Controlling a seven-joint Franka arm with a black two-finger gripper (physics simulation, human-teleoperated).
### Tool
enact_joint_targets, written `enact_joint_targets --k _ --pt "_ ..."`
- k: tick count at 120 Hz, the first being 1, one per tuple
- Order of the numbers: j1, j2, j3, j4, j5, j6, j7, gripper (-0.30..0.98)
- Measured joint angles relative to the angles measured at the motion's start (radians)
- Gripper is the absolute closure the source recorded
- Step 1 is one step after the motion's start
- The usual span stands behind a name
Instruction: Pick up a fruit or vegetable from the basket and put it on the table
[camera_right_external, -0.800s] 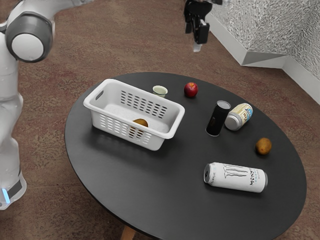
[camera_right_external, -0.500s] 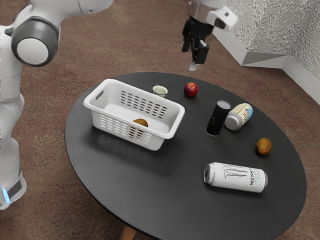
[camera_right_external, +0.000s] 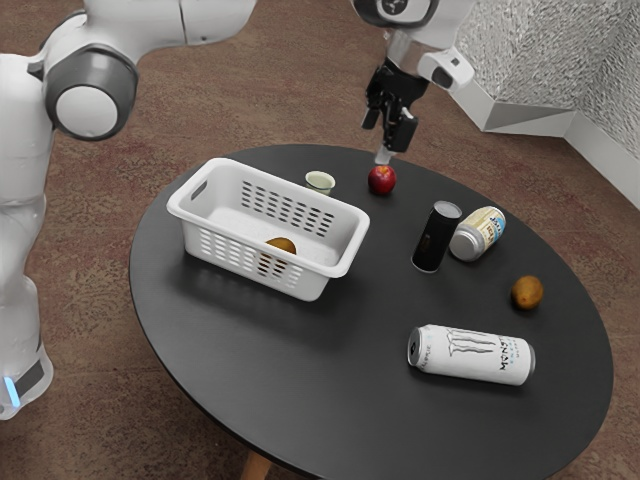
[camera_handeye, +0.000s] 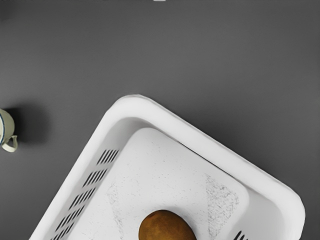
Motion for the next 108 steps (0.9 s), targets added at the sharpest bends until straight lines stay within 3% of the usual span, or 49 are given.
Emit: enact_joint_targets --k 24,37,48,81,108 --pt "-0.045 -0.001 -0.001 -0.050 -0.061 0.021 -0.112 0.00" --pt "-0.028 -0.090 0.002 -0.281 -0.138 0.130 -0.246 0.00" --pt "-0.021 -0.138 -0.004 -0.337 -0.163 0.205 -0.345 0.00" --pt "-0.086 -0.142 0.016 -0.343 -0.163 0.285 -0.569 0.00" --pt "0.001 -0.156 0.037 -0.386 -0.152 0.299 -0.714 0.00"
